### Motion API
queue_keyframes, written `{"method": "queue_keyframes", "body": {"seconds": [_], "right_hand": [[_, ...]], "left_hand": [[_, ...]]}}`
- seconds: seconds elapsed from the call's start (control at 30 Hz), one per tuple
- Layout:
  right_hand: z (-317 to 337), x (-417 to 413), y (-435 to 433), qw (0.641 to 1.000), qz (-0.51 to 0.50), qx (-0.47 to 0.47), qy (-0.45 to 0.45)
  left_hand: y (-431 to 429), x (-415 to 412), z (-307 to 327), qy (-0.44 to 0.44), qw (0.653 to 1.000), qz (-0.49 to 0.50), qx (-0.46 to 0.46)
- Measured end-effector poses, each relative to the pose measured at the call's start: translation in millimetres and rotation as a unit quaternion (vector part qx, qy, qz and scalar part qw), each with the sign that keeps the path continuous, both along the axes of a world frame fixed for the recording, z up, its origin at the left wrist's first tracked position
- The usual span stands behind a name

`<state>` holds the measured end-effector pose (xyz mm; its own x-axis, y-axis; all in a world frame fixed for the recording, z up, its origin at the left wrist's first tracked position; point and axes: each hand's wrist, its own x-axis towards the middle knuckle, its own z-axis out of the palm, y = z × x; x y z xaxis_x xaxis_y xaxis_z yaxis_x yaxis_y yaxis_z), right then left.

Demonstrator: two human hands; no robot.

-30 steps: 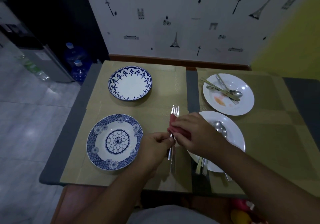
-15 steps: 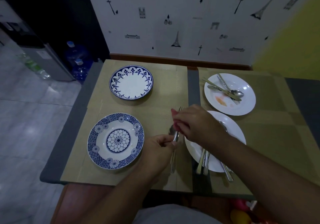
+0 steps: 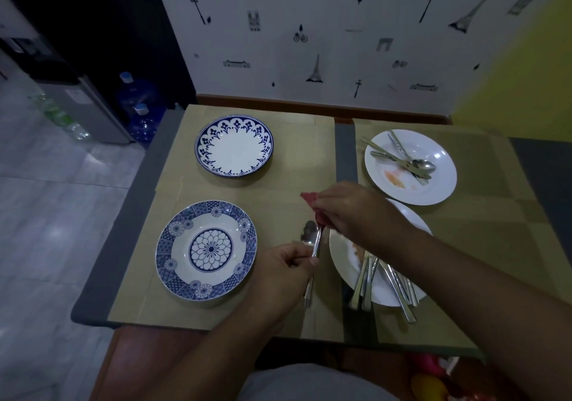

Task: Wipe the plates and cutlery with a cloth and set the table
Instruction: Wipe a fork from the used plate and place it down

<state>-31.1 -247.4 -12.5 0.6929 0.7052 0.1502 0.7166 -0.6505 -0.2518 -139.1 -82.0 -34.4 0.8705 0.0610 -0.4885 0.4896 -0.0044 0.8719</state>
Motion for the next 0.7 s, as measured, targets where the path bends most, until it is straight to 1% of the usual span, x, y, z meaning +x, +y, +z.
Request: {"method": "queue_keyframes", "body": {"seconds": [0.1,0.23,0.3,0.4,0.53,0.7], "right_hand": [[-2,4,-3,1.0,-0.002,0.0,-0.006],[1,-16,-5,0.998,0.06,0.007,-0.018],[0,-18,-8,0.997,0.074,0.005,-0.028],[-6,-8,-11,0.997,0.063,-0.009,-0.038],[-11,6,-14,0.998,0.047,-0.017,-0.047],[-14,9,-20,0.999,0.005,-0.004,-0.048]], "left_hand": [[1,4,1,0.003,1.0,0.013,-0.012],[5,6,-1,0.008,0.999,0.015,-0.028],[6,2,-2,0.005,1.0,0.009,-0.023],[8,-3,-4,-0.007,1.0,-0.006,0.001],[10,-9,-8,-0.014,1.0,-0.017,0.002],[13,-18,-26,-0.002,0.999,0.016,0.045]]}}
